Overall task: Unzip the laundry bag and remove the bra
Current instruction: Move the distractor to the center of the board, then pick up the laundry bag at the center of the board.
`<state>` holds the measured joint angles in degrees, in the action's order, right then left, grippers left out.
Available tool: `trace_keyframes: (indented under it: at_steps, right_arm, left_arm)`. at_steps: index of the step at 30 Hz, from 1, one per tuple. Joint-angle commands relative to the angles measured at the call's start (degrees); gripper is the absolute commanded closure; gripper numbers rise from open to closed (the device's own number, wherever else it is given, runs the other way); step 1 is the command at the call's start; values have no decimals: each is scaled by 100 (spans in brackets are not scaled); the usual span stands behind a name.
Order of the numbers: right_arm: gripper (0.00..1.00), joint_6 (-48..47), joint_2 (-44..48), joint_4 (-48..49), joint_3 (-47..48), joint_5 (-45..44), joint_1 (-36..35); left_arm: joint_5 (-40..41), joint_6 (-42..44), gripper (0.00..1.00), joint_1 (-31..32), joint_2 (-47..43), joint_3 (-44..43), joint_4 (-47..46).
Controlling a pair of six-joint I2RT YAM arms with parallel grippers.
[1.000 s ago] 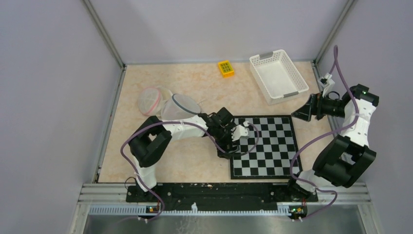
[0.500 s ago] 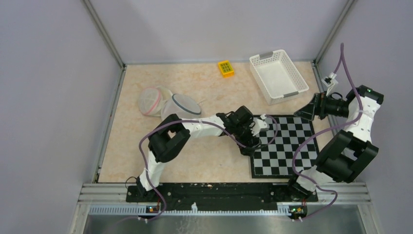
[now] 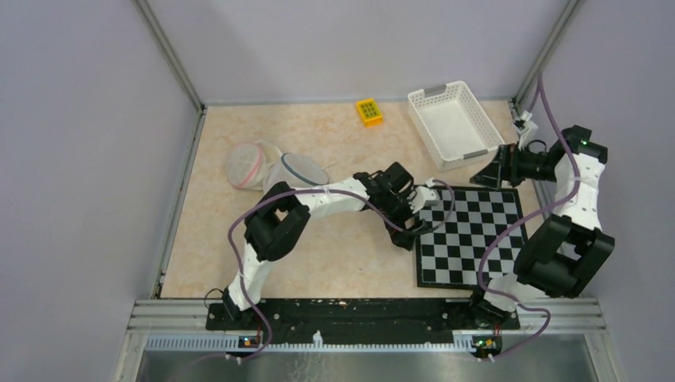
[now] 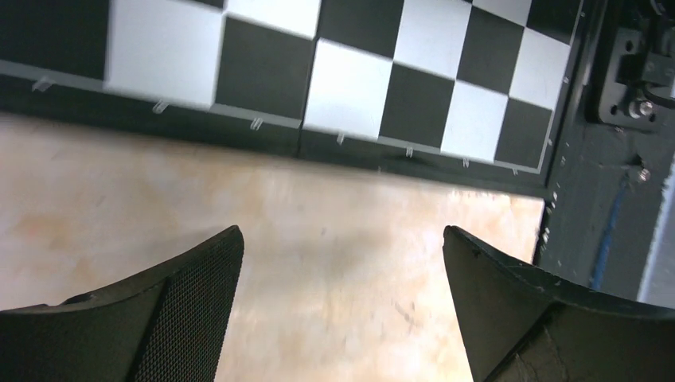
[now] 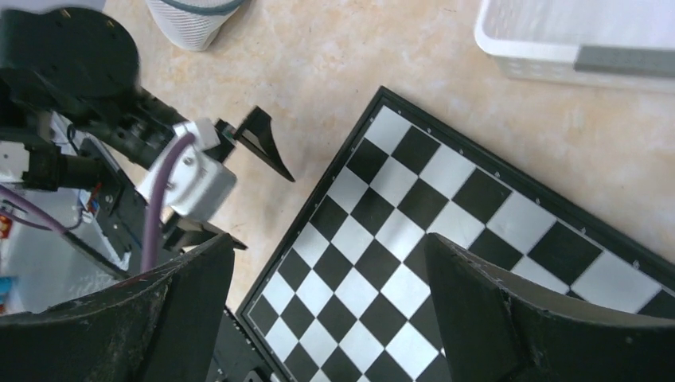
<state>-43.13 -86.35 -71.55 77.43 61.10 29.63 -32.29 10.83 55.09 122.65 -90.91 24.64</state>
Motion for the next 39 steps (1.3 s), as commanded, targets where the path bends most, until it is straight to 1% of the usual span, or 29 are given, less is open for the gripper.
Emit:
trace_keyframes:
  at_steps: [1,6,9,12,14,17,21,25,30,32,33,35,37,38,39]
  right_arm:
    - [12,973,515,1187,-154,-344,-693]
    - [12,1578,648,1751,-122,-805,-1666]
    - [12,1819,655,2010,-102,-1021,-2129]
    - [12,1970,591,2180,-115,-1124,-2536]
    - [12,2091,544,2350,-180,-1230,-2775]
    - [12,2252,552,2597,-295,-1328,-3067]
    - [12,2373,636,2815,-462,-1356,-3226]
    - [13,2383,753,2918,-643,-1463,-3284]
    - [12,2289,836,2887,-745,-1478,-3338]
    - [12,2288,839,2883,-742,-1467,-3349]
    - [12,2286,842,2883,-746,-1452,-3357]
    - [12,2280,848,2906,-754,-1400,-3362]
    - [12,2292,852,2953,-792,-1352,-3371]
    - [13,2297,852,2975,-800,-1310,-3375]
    - [13,2300,842,2987,-814,-1264,-3376]
  left_arm:
    - [-237,209,1,-565,-1159,64,646]
    - [1,411,1,-1644,-1964,141,1102]
    - [487,559,1,-2348,-2320,160,1332]
    - [1213,695,1,-3016,-2573,239,1340]
    - [1743,573,1,-3439,-2629,241,1328]
    - [2070,122,1,-3898,-2668,346,1285]
    - [2138,-324,1,-4242,-2876,816,890]
    - [2297,-664,1,-4368,-2986,1122,540]
    - [2443,-878,1,-4427,-2803,1292,499]
    - [2308,-909,1,-4428,-2682,1304,574]
    - [2084,-907,3,-4428,-2649,1303,609]
    - [1572,-855,11,-4429,-2630,1341,666]
    - [967,-798,22,-4429,-2650,1417,686]
    - [720,-766,30,-4428,-2653,1473,655]
    - [506,-718,35,-4424,-2654,1514,646]
